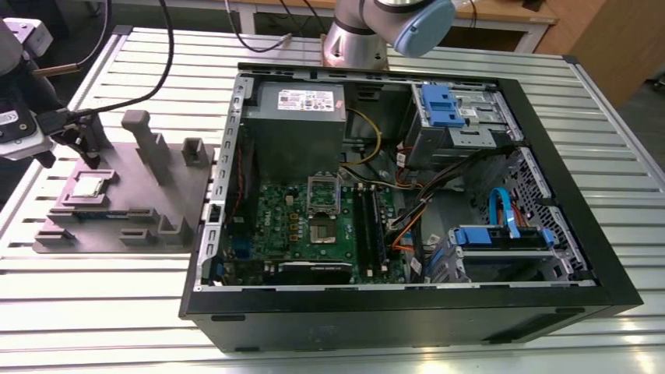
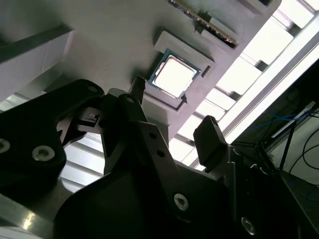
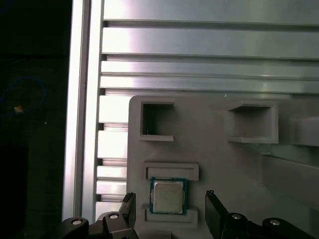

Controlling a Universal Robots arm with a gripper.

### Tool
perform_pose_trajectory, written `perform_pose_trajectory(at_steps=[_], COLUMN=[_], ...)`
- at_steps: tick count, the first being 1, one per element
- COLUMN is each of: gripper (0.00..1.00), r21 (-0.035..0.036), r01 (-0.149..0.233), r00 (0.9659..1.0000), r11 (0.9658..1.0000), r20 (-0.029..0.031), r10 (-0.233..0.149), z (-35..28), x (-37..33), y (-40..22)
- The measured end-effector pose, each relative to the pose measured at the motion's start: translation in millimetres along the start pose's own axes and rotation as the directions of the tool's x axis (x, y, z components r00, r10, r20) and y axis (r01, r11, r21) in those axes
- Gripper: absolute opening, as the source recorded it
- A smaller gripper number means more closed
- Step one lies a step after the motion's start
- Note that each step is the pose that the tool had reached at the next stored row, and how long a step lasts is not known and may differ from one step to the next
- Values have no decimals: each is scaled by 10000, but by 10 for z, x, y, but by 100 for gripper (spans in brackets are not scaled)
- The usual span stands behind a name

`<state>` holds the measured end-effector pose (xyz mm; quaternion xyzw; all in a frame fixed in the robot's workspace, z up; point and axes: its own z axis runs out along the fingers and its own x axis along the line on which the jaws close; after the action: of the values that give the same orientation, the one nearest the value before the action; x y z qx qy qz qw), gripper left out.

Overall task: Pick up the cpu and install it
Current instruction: 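Pick up the cpu and move it towards the insertion slot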

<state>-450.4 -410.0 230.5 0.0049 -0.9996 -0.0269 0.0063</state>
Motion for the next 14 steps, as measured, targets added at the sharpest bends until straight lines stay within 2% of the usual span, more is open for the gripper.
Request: perform_pose_trajectory(at_steps=[7,14], gripper=[66,66], r21=[0,0], r01=[1,63], r00=[10000,10000], r11=[10000,10000], r20=[5,13], r10=[-1,-63], z=[68,117], x=[5,22], y=[-7,-41])
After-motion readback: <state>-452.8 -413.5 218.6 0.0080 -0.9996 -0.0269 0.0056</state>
